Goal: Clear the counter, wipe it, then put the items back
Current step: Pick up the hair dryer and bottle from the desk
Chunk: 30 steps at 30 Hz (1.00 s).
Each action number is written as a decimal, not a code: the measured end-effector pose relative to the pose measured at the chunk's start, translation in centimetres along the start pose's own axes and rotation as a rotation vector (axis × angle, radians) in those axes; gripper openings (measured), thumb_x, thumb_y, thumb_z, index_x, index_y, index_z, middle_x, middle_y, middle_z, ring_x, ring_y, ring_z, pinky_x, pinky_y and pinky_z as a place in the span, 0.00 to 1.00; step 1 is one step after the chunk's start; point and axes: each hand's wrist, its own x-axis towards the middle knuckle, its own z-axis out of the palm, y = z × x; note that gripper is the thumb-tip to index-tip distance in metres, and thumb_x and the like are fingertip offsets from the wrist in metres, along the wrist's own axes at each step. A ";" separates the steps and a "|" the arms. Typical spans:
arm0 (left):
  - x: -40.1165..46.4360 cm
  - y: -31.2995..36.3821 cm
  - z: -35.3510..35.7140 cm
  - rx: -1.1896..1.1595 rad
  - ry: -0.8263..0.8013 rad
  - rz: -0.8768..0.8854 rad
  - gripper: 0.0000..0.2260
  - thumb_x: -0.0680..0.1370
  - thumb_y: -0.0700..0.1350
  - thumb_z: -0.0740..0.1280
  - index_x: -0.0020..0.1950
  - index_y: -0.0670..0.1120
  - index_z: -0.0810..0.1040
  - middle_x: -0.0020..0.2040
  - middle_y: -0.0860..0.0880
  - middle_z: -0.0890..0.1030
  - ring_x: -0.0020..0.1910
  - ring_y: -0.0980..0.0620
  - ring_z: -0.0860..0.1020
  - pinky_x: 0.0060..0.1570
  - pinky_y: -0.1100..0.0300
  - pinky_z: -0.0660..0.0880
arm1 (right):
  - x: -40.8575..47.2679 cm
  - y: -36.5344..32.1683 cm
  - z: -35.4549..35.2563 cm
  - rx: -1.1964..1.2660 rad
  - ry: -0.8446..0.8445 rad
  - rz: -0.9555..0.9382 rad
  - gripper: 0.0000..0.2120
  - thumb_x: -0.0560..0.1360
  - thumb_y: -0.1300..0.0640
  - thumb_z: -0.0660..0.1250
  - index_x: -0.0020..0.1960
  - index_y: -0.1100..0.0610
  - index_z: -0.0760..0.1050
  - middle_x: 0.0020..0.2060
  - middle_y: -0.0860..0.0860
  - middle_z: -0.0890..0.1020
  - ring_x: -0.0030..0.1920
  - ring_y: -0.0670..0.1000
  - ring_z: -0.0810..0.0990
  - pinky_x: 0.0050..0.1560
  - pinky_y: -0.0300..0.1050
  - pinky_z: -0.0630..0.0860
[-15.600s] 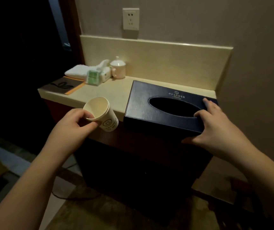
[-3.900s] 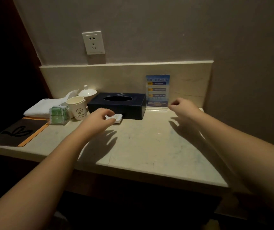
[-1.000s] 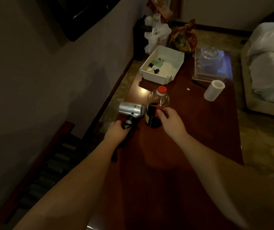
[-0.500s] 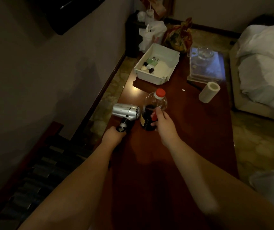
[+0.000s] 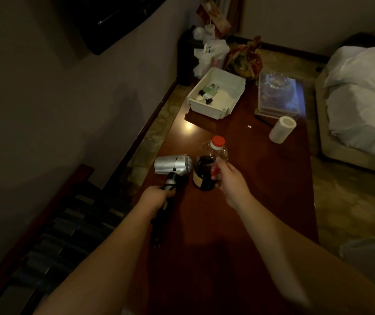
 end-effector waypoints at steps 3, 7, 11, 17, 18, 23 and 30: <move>-4.5 -1.3 0.0 -0.082 -0.008 -0.034 0.11 0.74 0.45 0.73 0.54 0.41 0.79 0.44 0.40 0.82 0.36 0.46 0.79 0.36 0.56 0.74 | -2.9 1.4 -1.7 -0.009 -0.019 -0.028 0.14 0.78 0.45 0.62 0.50 0.55 0.78 0.39 0.48 0.77 0.38 0.47 0.74 0.42 0.44 0.68; -11.3 -4.8 0.7 -0.300 -0.014 -0.051 0.11 0.75 0.41 0.72 0.55 0.40 0.78 0.45 0.38 0.82 0.34 0.44 0.81 0.33 0.55 0.78 | -7.3 3.8 -4.5 -0.014 -0.052 -0.011 0.15 0.78 0.44 0.62 0.52 0.55 0.78 0.40 0.48 0.76 0.41 0.48 0.73 0.43 0.44 0.68; -18.1 -8.9 2.5 -0.392 0.044 -0.014 0.08 0.76 0.40 0.70 0.54 0.42 0.77 0.42 0.42 0.83 0.30 0.48 0.82 0.25 0.61 0.75 | -12.1 6.1 -7.2 -0.037 -0.093 -0.010 0.17 0.78 0.44 0.61 0.54 0.57 0.78 0.39 0.49 0.76 0.41 0.49 0.72 0.45 0.45 0.68; -26.0 -15.6 4.0 -0.426 0.174 0.037 0.15 0.73 0.45 0.73 0.59 0.45 0.80 0.45 0.43 0.85 0.40 0.44 0.82 0.43 0.50 0.78 | -19.4 7.9 -10.0 -0.130 -0.212 -0.017 0.18 0.78 0.43 0.61 0.50 0.58 0.77 0.38 0.50 0.74 0.38 0.49 0.71 0.47 0.47 0.68; -27.8 -16.7 4.2 -0.449 0.200 0.050 0.14 0.73 0.45 0.74 0.57 0.46 0.80 0.44 0.43 0.85 0.40 0.43 0.83 0.45 0.48 0.78 | -21.0 8.1 -10.2 -0.139 -0.246 -0.023 0.17 0.78 0.43 0.61 0.49 0.58 0.77 0.37 0.49 0.74 0.38 0.48 0.70 0.46 0.47 0.67; -35.7 -21.6 4.7 -0.592 0.355 0.098 0.06 0.73 0.45 0.73 0.49 0.51 0.81 0.44 0.45 0.86 0.44 0.44 0.84 0.51 0.46 0.79 | -27.7 8.6 -9.3 -0.207 -0.411 -0.041 0.16 0.78 0.43 0.61 0.47 0.56 0.77 0.37 0.48 0.74 0.37 0.48 0.69 0.49 0.48 0.67; -45.8 -27.9 2.4 -0.721 0.580 0.132 0.11 0.74 0.46 0.73 0.56 0.50 0.81 0.43 0.46 0.85 0.39 0.48 0.84 0.33 0.58 0.75 | -36.7 8.5 -3.7 -0.239 -0.703 -0.021 0.12 0.78 0.47 0.61 0.52 0.52 0.81 0.49 0.52 0.82 0.45 0.51 0.74 0.50 0.46 0.70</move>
